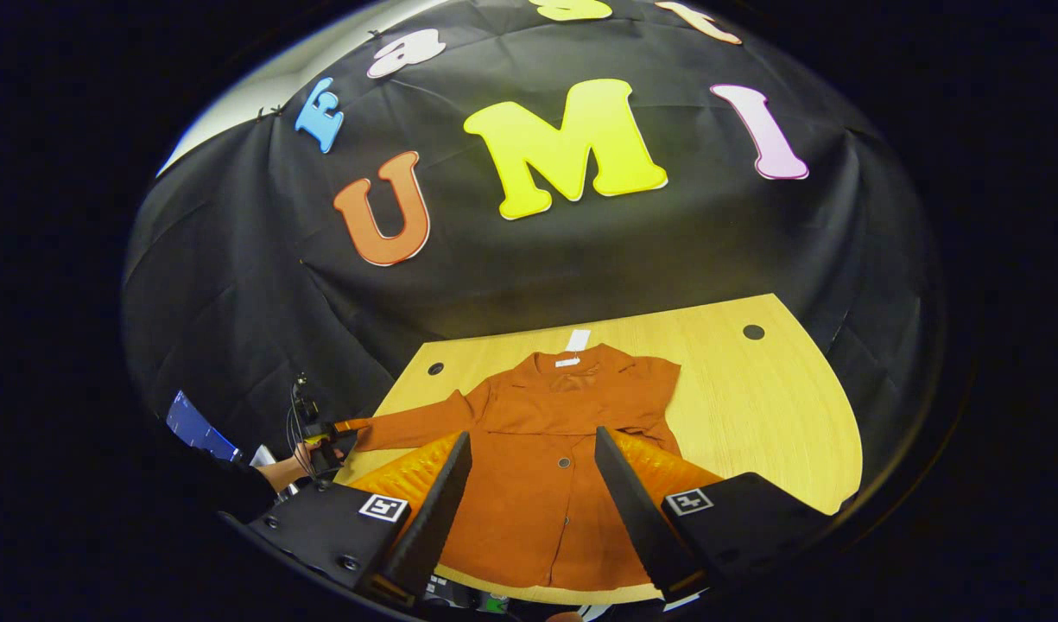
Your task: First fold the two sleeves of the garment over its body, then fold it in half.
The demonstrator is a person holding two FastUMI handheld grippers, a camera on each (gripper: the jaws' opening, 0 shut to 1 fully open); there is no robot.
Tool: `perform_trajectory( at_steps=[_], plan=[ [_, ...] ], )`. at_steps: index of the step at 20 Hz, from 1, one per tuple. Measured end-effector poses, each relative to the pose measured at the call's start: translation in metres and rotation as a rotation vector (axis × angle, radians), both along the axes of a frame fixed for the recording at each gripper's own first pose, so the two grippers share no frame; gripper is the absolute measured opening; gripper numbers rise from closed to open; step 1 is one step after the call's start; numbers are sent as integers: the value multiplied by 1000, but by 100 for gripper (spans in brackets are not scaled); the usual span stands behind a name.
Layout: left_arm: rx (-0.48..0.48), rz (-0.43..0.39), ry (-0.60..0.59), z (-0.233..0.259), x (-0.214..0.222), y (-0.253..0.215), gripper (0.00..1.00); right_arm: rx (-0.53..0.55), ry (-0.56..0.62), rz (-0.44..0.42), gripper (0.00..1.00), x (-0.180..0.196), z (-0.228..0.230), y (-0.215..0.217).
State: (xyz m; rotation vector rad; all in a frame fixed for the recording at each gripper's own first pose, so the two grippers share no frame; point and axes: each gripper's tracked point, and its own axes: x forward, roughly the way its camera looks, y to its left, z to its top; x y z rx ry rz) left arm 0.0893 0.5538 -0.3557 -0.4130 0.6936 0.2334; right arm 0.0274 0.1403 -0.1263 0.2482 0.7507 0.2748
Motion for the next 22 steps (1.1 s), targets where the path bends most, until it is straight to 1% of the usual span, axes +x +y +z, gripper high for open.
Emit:
perform_trajectory(
  at_steps=[2, 3, 4, 5, 7, 8, 9, 10, 11, 12, 14, 17, 18, 19, 21, 22],
  plan=[
    [4, -17, 50, -12, 2, 1, 98, -5, 10, -10, 92, -2, -3, 1],
    [-4, -25, 45, -12, 4, -1, 95, 4, 14, -10, 92, -1, -3, 3],
    [-9, -30, 41, -9, 11, -6, 90, 7, 17, -11, 92, -2, -4, 3],
    [-9, -28, 51, -8, 13, -9, 80, 9, 17, -12, 92, -2, -6, 4],
    [66, -33, 78, -8, 13, 0, 60, 13, 23, -9, 92, -4, -10, 6],
    [119, -29, 87, -7, 13, 11, 41, 13, 24, -7, 92, -3, -12, 5],
    [145, -28, 92, -8, 14, 16, 21, 13, 20, -5, 92, -3, -12, 4],
    [148, -26, 102, -6, 13, 14, 1, 20, 14, -10, 92, -1, -11, 2],
    [148, -17, 102, -3, 12, 11, 5, 33, 15, -13, 92, 0, -10, 2],
    [120, -14, 79, 6, 17, 1, 4, 44, 16, -15, 92, -1, -11, 3],
    [65, -5, 36, 18, 23, -16, 3, 51, 17, -8, 92, -3, -13, 0],
    [29, 12, -10, 49, 28, -41, 3, 58, 1, 23, 92, -4, -14, -2],
    [35, 16, -28, 62, 30, -48, 3, 60, -9, 34, 86, -4, -14, -3],
    [45, 16, -48, 78, 33, -57, 3, 63, -21, 44, 92, -3, -13, -5],
    [80, 9, -79, 110, 35, -81, 3, 60, -59, 70, 92, -3, -7, -10],
    [99, -3, -100, 129, 39, -99, 3, 55, -81, 83, 95, -4, -3, -14]
  ],
)
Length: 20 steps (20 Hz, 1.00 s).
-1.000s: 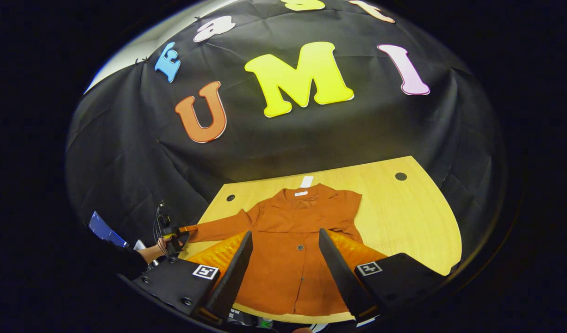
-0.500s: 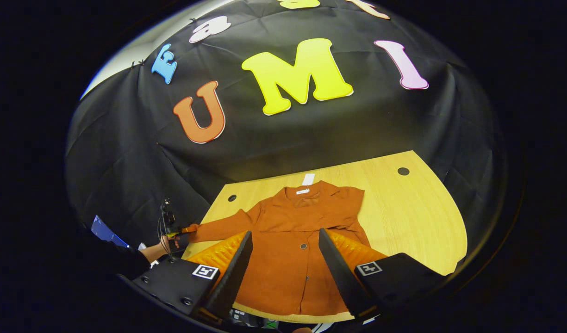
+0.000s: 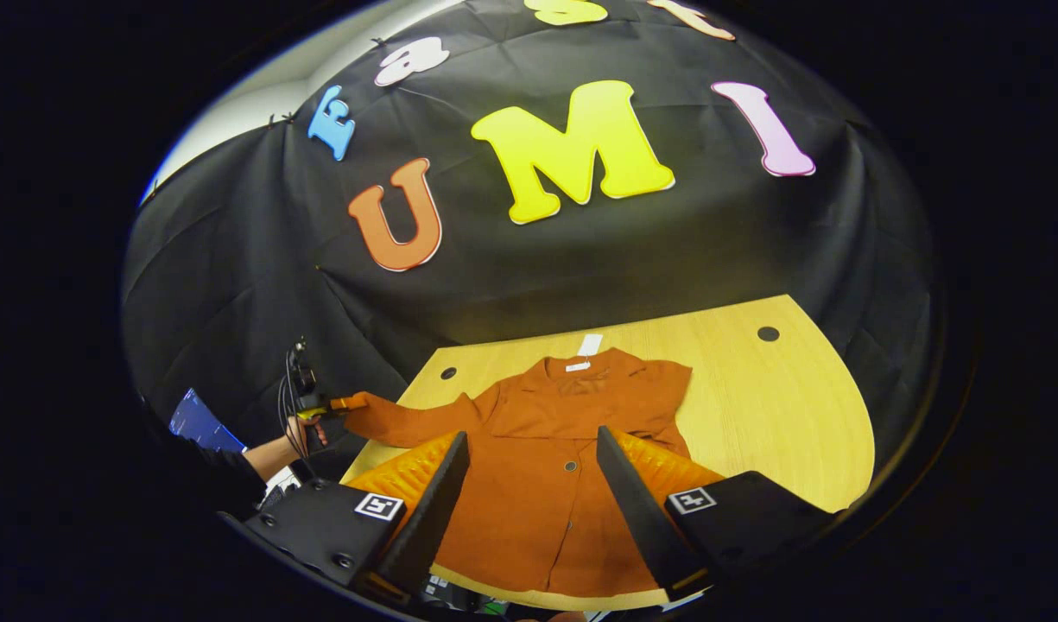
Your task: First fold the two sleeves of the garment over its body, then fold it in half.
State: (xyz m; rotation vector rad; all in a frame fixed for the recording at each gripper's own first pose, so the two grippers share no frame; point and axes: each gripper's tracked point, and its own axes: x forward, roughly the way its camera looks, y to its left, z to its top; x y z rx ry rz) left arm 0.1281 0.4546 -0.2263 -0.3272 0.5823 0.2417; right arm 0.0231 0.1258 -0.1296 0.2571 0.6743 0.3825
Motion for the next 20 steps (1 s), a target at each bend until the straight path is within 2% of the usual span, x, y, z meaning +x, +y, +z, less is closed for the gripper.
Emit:
perform_trajectory(
  at_steps=[4, 6, 10, 15, 20],
  plan=[
    [82, -78, -73, 76, 13, -96, 2, -12, -103, 36, 98, -1, 20, -30],
    [134, -124, -100, 106, 21, -152, 2, 16, -143, 33, 98, 0, 31, -47],
    [170, -205, -117, 127, 48, -266, 3, 52, -192, 12, 98, 2, 44, -98],
    [202, -329, -84, 98, 82, -393, 3, 35, -223, -51, 97, -3, 46, -184],
    [214, -386, -3, 12, 121, -477, 3, 13, -182, -173, 97, -16, 38, -263]
  ],
)
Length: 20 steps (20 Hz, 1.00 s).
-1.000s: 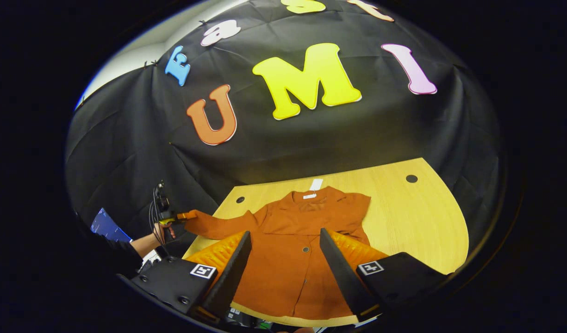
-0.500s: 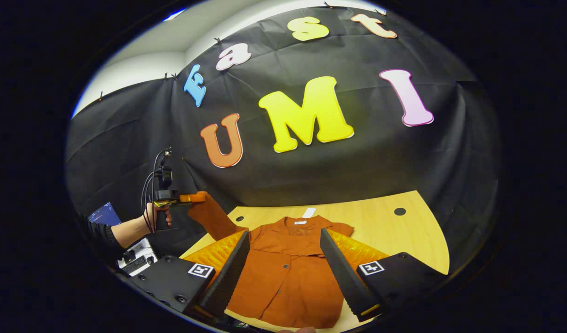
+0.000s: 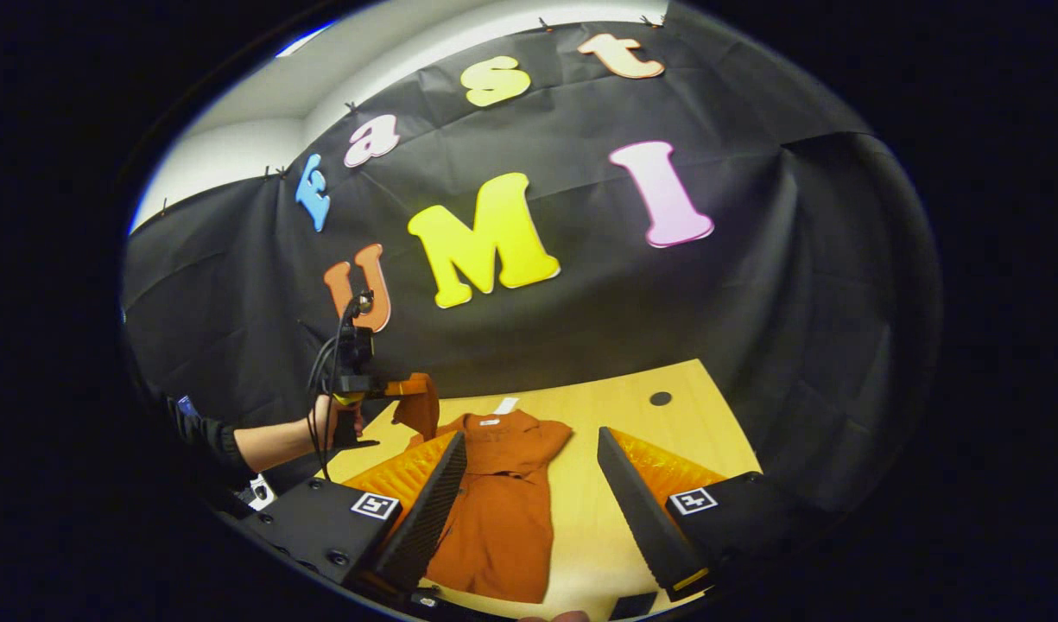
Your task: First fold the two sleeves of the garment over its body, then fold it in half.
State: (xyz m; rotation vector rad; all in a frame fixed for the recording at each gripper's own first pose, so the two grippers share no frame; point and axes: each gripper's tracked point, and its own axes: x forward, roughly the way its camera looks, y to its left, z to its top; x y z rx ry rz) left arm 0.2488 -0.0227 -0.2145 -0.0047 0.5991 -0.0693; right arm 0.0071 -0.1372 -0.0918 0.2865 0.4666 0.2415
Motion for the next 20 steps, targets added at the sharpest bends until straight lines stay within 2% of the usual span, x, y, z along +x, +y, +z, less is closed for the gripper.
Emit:
perform_trajectory(
  at_steps=[5, 8, 11, 12, 13, 16, 17, 20],
  plan=[
    [16, -13, 88, -87, 15, -57, 3, -26, 48, -140, 97, -22, -17, -66],
    [41, -29, 139, -124, 14, -87, 3, -21, 91, -201, 97, -35, -30, -89],
    [55, -14, 154, -144, 12, -112, 4, -25, 100, -238, 97, -42, -35, -101],
    [54, -4, 154, -161, 24, -100, 5, -28, 107, -244, 97, -44, -37, -104],
    [50, 6, 153, -163, 17, -112, 6, -30, 111, -245, 97, -46, -38, -104],
    [-6, 15, 163, -168, 13, -124, 13, -43, 100, -237, 97, -42, -33, -99],
    [-26, 6, 171, -170, 10, -130, 20, -47, 96, -228, 97, -39, -33, -97],
    [-4, -7, 153, -166, 4, -134, 87, -66, 87, -188, 97, -31, -37, -83]
  ],
)
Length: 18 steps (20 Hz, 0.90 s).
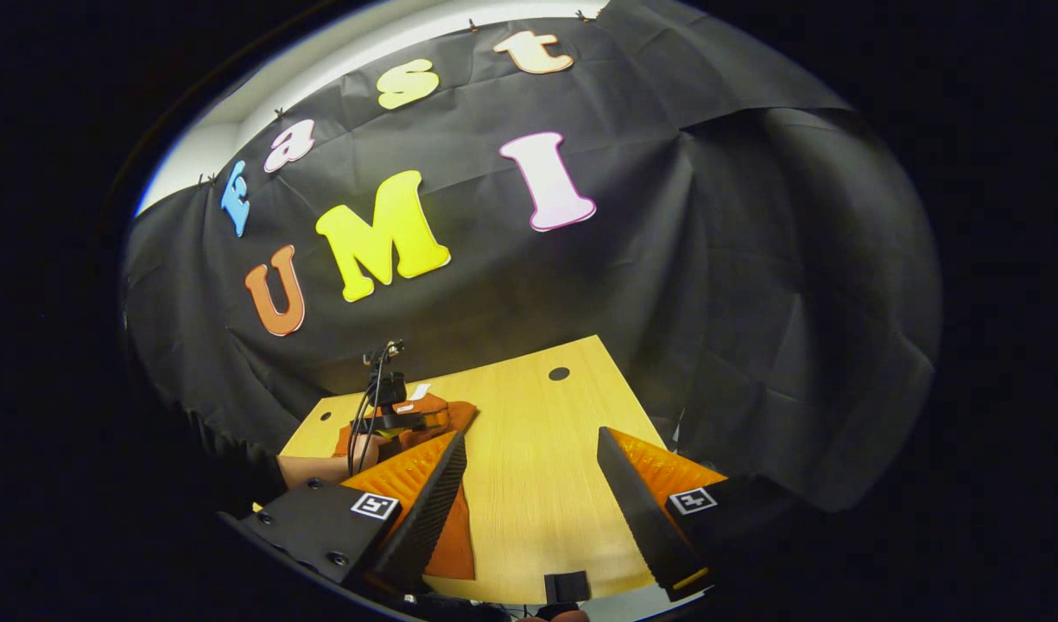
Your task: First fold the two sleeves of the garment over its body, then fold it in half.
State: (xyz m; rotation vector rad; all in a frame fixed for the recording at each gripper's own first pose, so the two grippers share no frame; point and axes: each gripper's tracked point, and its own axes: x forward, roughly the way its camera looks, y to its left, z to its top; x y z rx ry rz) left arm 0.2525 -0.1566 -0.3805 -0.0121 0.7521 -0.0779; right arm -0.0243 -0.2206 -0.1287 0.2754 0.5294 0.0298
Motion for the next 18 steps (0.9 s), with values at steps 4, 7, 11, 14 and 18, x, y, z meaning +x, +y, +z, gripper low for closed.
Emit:
perform_trajectory(
  at_steps=[4, 7, 11, 14, 18],
  plan=[
    [-18, -5, -72, 39, -24, -7, 99, -19, -63, 70, 98, 23, 10, 30],
    [0, -21, -199, 111, -55, 3, 99, -14, -116, 121, 98, 37, 17, 65],
    [29, 18, -414, 212, -103, 46, 98, -36, -183, 150, 98, 47, 30, 123],
    [66, 13, -529, 276, -157, 83, 98, -49, -229, 149, 98, 35, 46, 172],
    [85, 3, -582, 314, -236, 132, 98, -146, -268, 149, 94, 9, 51, 216]
  ],
)
